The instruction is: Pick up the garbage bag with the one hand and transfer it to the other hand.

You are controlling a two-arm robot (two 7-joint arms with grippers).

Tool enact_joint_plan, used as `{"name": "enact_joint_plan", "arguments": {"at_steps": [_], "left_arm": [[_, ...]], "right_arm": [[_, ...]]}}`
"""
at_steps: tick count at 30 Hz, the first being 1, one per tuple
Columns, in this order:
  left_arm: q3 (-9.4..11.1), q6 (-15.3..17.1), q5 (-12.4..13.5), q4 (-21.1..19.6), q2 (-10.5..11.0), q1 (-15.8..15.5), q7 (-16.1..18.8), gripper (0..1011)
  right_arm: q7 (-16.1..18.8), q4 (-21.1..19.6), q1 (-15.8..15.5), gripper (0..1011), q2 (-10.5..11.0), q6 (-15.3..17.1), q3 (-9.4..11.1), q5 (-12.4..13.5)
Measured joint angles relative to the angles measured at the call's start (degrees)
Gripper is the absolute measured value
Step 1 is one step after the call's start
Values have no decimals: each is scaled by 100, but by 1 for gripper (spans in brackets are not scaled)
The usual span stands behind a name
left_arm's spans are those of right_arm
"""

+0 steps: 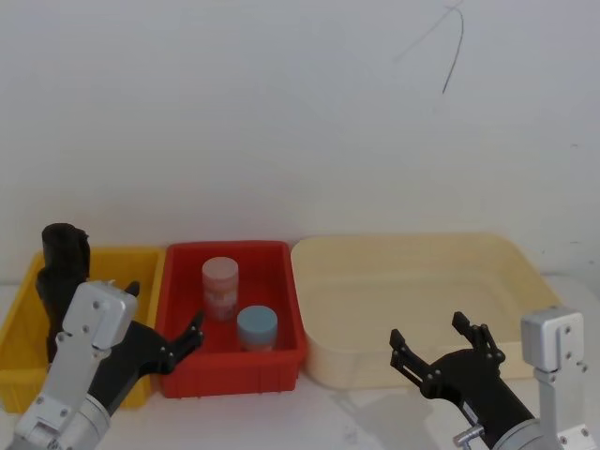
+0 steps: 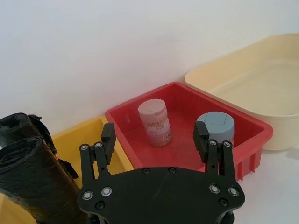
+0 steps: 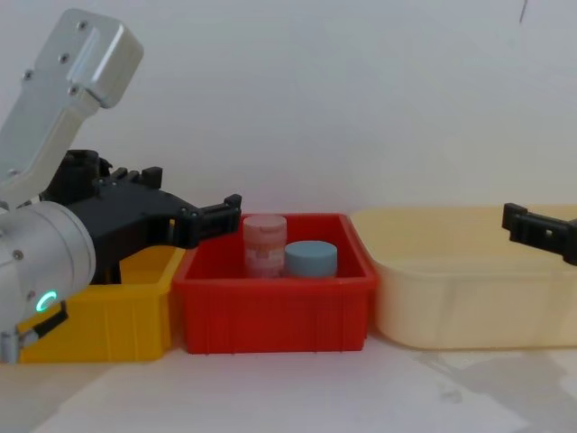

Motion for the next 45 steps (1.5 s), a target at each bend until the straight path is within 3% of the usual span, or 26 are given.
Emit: {"name": "enact_joint_plan", "arguments": {"at_steps": [45], "left_arm": [[0, 0, 0, 0, 0, 0, 0, 1001]], "right_arm": [[0, 0, 0, 1000, 0, 0, 0, 0]]}}
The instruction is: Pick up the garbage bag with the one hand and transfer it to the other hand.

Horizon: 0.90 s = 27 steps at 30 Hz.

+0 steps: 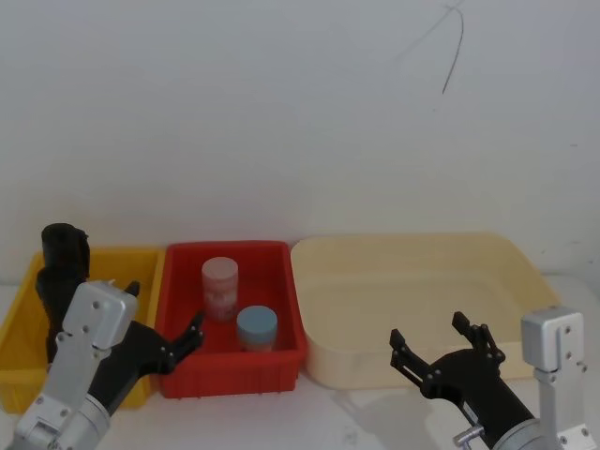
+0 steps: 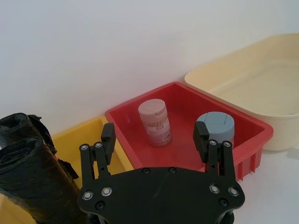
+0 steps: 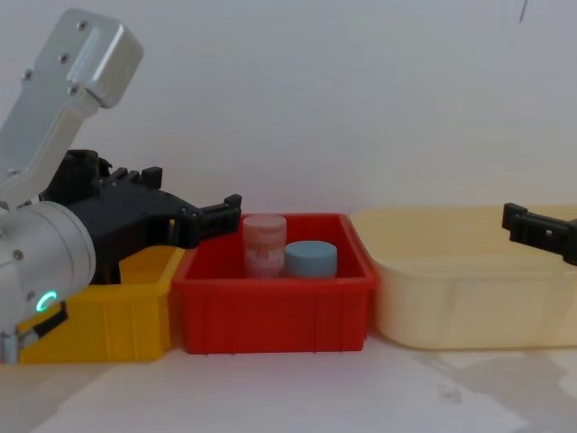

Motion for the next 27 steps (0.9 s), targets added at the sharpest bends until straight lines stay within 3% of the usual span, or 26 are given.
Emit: {"name": "enact_joint_plan", "arguments": {"at_steps": [10, 15, 19, 27], "left_arm": [[-8, 22, -3, -12, -4, 0, -5, 1001], [-51, 195, -61, -163, 9, 9, -36, 1001], [-125, 454, -157, -421, 75, 56, -83, 1001], [-464, 1109, -435, -1098, 375, 347, -177, 1001]], "right_arm": [[27, -3, 17, 1000, 0, 24, 0, 1], [86, -81, 91, 1000, 15, 189, -8, 31], [133, -185, 208, 1000, 18, 432, -40, 59], [162, -367, 529, 1000, -55, 1013, -185, 57]]}}
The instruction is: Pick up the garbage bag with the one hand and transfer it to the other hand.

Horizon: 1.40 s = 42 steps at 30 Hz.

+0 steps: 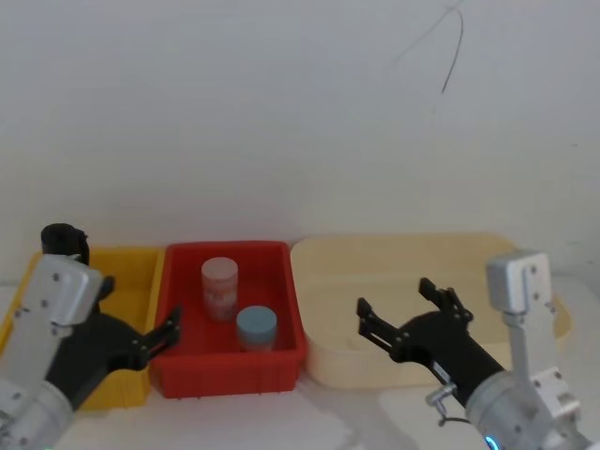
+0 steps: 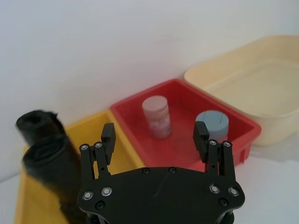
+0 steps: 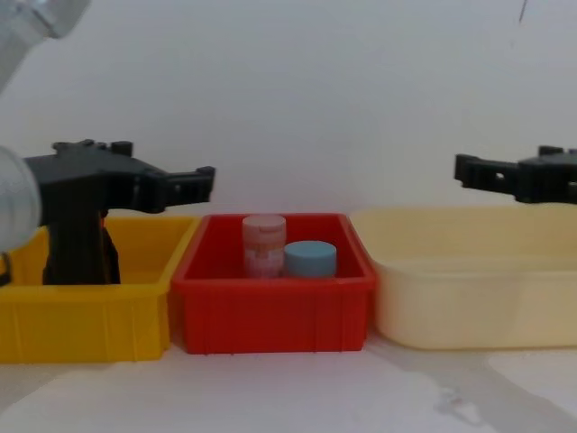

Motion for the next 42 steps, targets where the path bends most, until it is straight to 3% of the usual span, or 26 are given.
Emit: {"name": "enact_joint_plan", "arguments": {"at_steps": [15, 26, 34, 42], "left_arm": [[-1032, 878, -474, -1049, 594, 1083, 35, 1001], [-1512, 1135, -653, -1379, 823, 1637, 3, 1001], [-1616, 1149, -692, -1373, 858, 1688, -87, 1001], [-1532, 1014, -654, -1083, 821, 1412, -243, 1001]], "right_arm": [[-42, 190, 811, 1000, -364, 981, -435, -200], [65, 618, 1364, 1000, -526, 1388, -733, -363], [165, 881, 1631, 1000, -606, 1442, -894, -476], [234, 1063, 1794, 1000, -688, 1416, -1004, -585]]}}
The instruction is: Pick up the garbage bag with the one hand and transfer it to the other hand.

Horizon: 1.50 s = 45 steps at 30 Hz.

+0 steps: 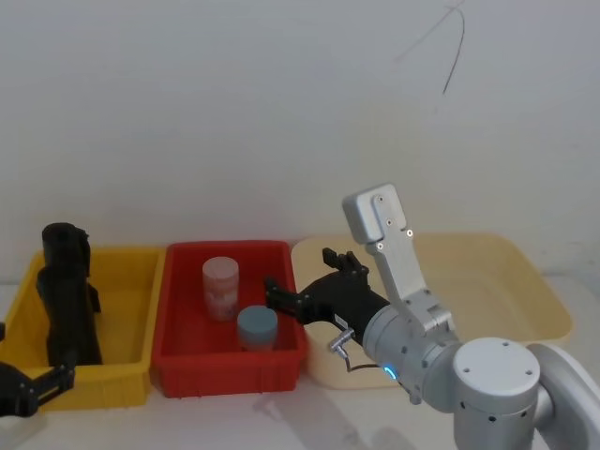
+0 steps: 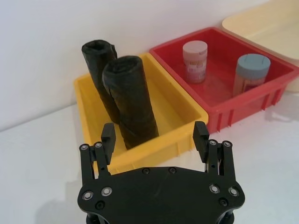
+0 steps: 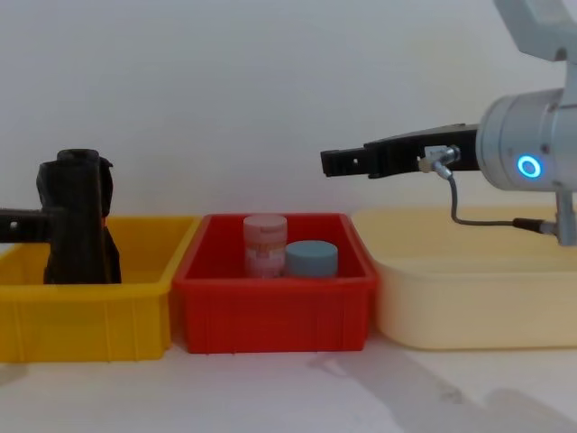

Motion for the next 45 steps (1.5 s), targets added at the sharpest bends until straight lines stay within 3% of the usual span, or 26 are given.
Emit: {"name": "enact_joint_plan", "arguments": {"at_steps": [10, 23, 31, 45], "left_arm": [[150, -259, 44, 628, -140, -515, -266, 1001], [107, -539, 24, 1157, -320, -815, -409, 1001], [36, -769, -91, 1462, -489, -975, -529, 1001], [77, -1100, -303, 2250, -771, -1577, -958, 1001]], "right_arm": [[53, 104, 60, 1000, -42, -18, -37, -78], [-8, 133, 29, 1000, -70, 1, 37, -167], [-93, 137, -16, 1000, -98, 5, 79, -242], [-126, 150, -110, 1000, -112, 25, 91, -351]]}}
